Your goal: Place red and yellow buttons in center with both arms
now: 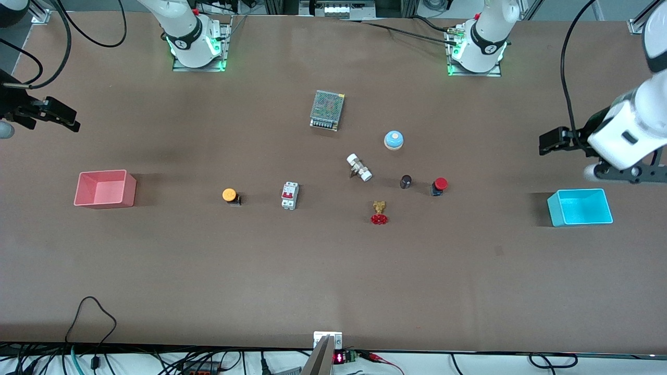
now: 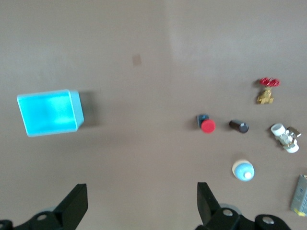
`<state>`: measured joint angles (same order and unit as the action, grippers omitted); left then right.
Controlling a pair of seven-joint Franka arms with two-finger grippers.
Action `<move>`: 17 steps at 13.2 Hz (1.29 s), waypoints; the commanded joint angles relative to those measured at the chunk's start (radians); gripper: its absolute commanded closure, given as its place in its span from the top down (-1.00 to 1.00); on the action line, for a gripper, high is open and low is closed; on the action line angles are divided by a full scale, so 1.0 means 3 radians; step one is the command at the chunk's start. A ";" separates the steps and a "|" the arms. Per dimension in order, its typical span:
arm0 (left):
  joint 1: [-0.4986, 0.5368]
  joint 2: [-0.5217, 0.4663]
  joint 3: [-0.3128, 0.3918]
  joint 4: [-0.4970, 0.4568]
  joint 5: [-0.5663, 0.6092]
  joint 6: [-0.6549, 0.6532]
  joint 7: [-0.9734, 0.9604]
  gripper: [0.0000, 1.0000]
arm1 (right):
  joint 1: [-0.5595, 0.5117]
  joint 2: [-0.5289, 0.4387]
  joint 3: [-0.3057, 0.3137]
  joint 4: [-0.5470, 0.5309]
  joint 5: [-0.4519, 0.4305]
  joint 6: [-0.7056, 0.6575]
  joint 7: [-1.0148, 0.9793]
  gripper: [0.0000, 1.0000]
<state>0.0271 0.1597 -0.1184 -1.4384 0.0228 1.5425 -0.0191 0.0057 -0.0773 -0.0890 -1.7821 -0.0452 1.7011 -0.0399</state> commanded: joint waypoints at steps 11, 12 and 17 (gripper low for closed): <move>-0.0249 -0.0665 0.0410 -0.0820 -0.0076 0.0309 0.0268 1.00 | -0.0014 -0.0105 0.0041 0.0029 -0.0003 -0.0199 0.0041 1.00; -0.0249 -0.0665 0.0410 -0.0820 -0.0071 0.0289 0.0268 1.00 | -0.0014 -0.0136 0.0036 0.0029 -0.0003 -0.0199 0.0036 1.00; -0.0254 -0.0665 0.0410 -0.0815 -0.0066 0.0268 0.0268 1.00 | -0.0014 -0.0141 0.0036 0.0029 0.0002 -0.0214 0.0046 1.00</move>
<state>-0.0374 -0.0451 -0.0093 -1.7022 0.0164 1.6467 0.0327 0.0055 -0.1057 -0.0836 -1.7784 -0.0452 1.6557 -0.0383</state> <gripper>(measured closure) 0.000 0.000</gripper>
